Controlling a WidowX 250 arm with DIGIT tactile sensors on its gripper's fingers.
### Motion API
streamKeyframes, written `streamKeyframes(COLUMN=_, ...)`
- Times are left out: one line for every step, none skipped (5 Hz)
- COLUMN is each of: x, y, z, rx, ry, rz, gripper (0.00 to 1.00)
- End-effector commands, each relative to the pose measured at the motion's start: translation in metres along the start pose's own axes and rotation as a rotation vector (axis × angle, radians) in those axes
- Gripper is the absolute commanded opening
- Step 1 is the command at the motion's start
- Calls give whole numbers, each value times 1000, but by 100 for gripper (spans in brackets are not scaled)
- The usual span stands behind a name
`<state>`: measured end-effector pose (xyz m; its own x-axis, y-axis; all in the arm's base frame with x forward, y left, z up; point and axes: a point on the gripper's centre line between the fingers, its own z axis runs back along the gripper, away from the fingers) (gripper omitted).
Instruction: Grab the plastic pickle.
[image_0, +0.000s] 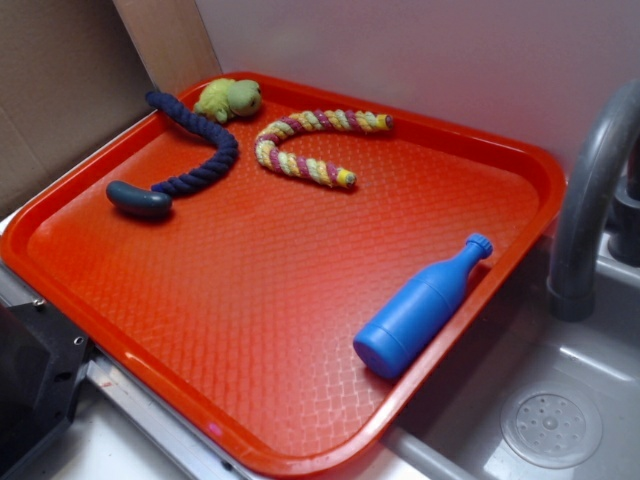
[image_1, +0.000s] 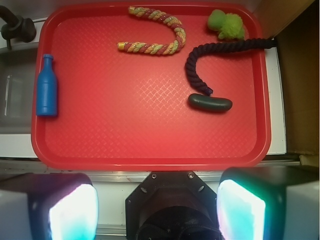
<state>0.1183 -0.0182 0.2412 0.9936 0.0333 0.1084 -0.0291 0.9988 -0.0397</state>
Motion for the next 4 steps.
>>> streamKeyframes(x=0, y=0, z=0, rx=0, ry=0, rz=0, gripper=100)
streamKeyframes(x=19, y=34, z=-42, rx=-39, ry=-2, rz=-107, gripper=100)
streamKeyframes(x=25, y=60, z=-79, rx=-34, ry=-7, rz=-150, gripper=100)
streamKeyframes(x=32, y=80, z=-108, rx=-109, ry=-27, rz=-235, gripper=100)
